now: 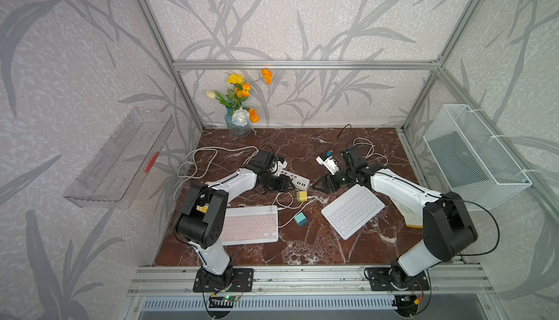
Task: Unplug the wireless keyboard
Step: Place the plug at the center of the board, then pick up the plug from the center of the board.
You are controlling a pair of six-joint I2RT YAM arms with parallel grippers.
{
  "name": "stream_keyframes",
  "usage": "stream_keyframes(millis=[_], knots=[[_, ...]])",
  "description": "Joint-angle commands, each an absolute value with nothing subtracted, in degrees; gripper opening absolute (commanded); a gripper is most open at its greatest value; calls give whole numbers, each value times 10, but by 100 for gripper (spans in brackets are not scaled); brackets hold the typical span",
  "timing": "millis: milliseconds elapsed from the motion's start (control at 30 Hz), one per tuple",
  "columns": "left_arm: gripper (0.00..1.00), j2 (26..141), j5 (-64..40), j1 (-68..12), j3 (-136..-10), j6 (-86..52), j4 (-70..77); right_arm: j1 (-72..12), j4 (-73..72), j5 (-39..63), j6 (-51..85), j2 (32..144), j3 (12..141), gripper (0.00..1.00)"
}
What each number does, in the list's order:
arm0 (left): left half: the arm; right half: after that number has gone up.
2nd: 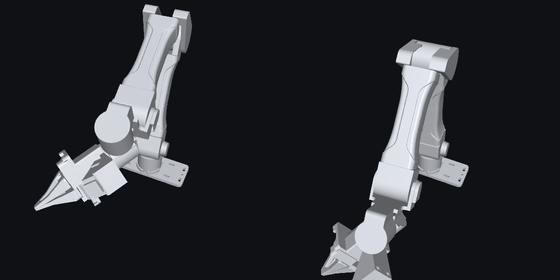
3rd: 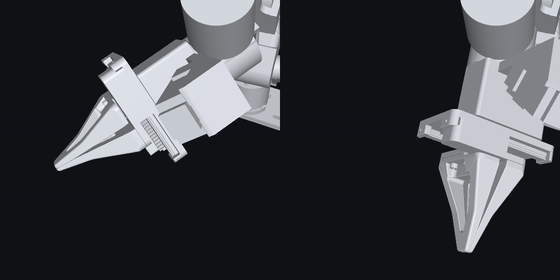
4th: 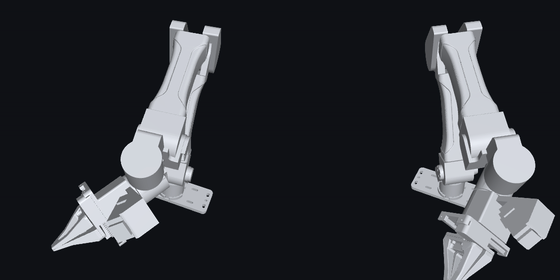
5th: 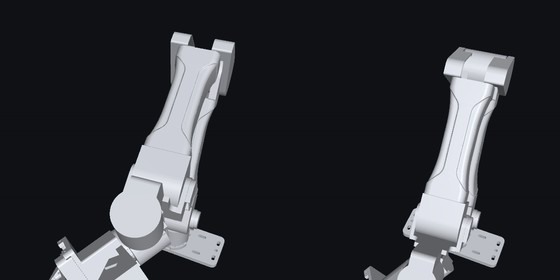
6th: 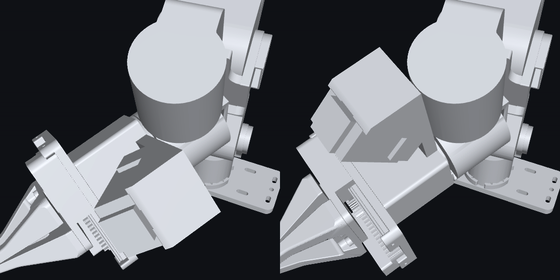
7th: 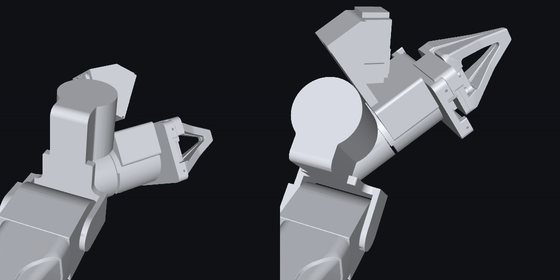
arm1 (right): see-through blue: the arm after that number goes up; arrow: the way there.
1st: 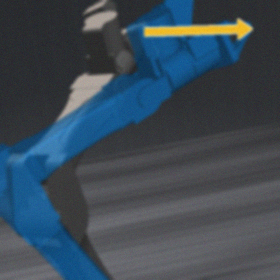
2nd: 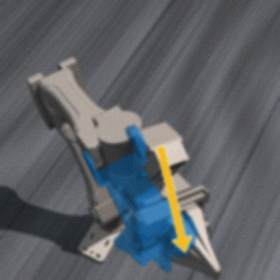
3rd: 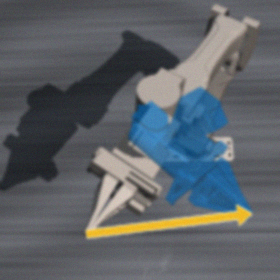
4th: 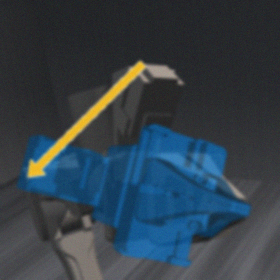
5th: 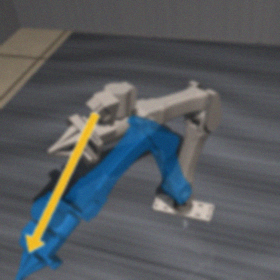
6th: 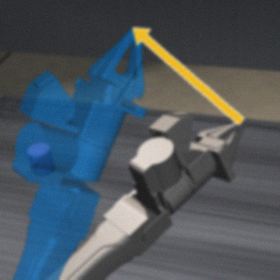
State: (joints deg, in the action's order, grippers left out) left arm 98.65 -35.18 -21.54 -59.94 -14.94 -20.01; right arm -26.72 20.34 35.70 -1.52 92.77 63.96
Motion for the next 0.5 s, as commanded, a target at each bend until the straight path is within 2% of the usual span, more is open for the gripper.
stream_keyframes(millis=[0,467], knots=[[58,999,-321,-232,-619,-132,-238,-271,280,331,-91,956,680,62],[57,1032,-325,-254,-614,-160,-223,-335,394,259,-357,1108,795,55]])
